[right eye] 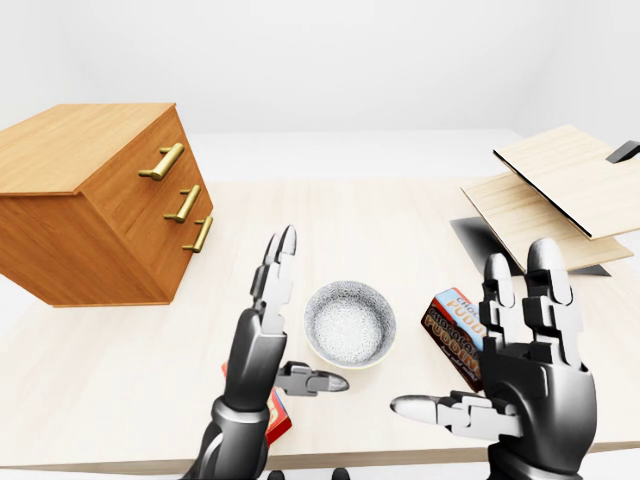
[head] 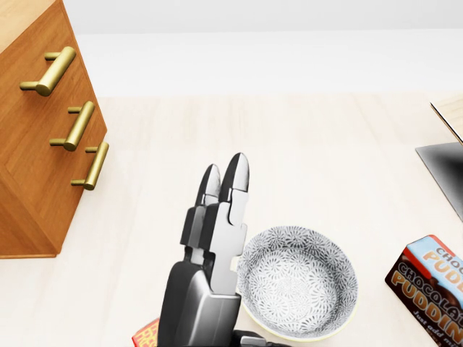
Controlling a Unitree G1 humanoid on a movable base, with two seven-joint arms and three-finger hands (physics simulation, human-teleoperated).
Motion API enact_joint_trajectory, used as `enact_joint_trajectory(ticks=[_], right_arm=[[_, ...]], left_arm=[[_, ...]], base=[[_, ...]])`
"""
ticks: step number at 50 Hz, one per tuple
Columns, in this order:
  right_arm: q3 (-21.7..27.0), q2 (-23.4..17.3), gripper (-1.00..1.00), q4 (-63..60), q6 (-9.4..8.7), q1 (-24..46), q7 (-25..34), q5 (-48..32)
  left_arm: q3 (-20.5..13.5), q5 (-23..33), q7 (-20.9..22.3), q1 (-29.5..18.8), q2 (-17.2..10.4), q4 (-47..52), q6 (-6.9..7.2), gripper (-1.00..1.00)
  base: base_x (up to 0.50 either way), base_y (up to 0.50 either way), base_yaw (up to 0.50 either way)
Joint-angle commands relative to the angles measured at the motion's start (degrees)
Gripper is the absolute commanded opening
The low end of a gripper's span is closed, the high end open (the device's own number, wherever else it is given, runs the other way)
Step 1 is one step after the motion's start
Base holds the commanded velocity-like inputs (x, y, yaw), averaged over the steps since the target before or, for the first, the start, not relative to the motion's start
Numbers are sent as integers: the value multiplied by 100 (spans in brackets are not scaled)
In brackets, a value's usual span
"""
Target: Close the top drawer of the cabinet and put the bowl on top of it.
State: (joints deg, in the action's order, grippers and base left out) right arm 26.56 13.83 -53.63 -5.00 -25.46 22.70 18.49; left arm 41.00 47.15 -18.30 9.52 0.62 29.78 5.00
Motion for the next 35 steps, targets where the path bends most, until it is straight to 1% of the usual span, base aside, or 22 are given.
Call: enact_joint_trajectory(ticks=[1, 8, 10, 12, 14, 16, 20, 21, 27, 35], right_arm=[[123, 36, 100, -88, 0, 15, 31, 82], [237, 57, 100, -142, 0, 38, 64, 159], [236, 85, 100, -155, 0, 27, 93, 145], [242, 90, 100, -157, 0, 29, 104, 146], [257, 86, 100, -156, 0, 45, 101, 153], [268, 88, 100, -158, 0, 52, 100, 159], [282, 88, 100, -151, 0, 60, 110, 167], [284, 86, 100, -143, 0, 66, 110, 165], [313, 73, 100, -133, 0, 84, 108, 194], [297, 79, 100, -139, 0, 81, 115, 182]], left_arm=[[448, 749, -512, 32, 130, -512, 0, 100], [623, 945, -623, 65, 126, -635, 0, 100], [717, 1072, -630, 50, 159, -786, 0, 100], [740, 1130, -654, 44, 178, -815, 0, 100], [926, 1317, -648, 72, 209, -829, 0, 100], [1016, 1356, -603, 76, 219, -832, 0, 100], [1054, 1515, -624, 12, 304, -938, 0, 100], [1070, 1632, -681, -16, 347, -1034, 0, 100], [1049, 1858, -925, -84, 505, -1414, 0, 100], [1098, 2160, -992, -153, 676, -1578, 0, 100]], base=[[0, 0, 0], [0, 0, 0], [0, 0, 0], [0, 0, 0], [0, 0, 0], [0, 0, 0], [0, 0, 0], [0, 0, 0], [0, 0, 0], [0, 0, 0]])
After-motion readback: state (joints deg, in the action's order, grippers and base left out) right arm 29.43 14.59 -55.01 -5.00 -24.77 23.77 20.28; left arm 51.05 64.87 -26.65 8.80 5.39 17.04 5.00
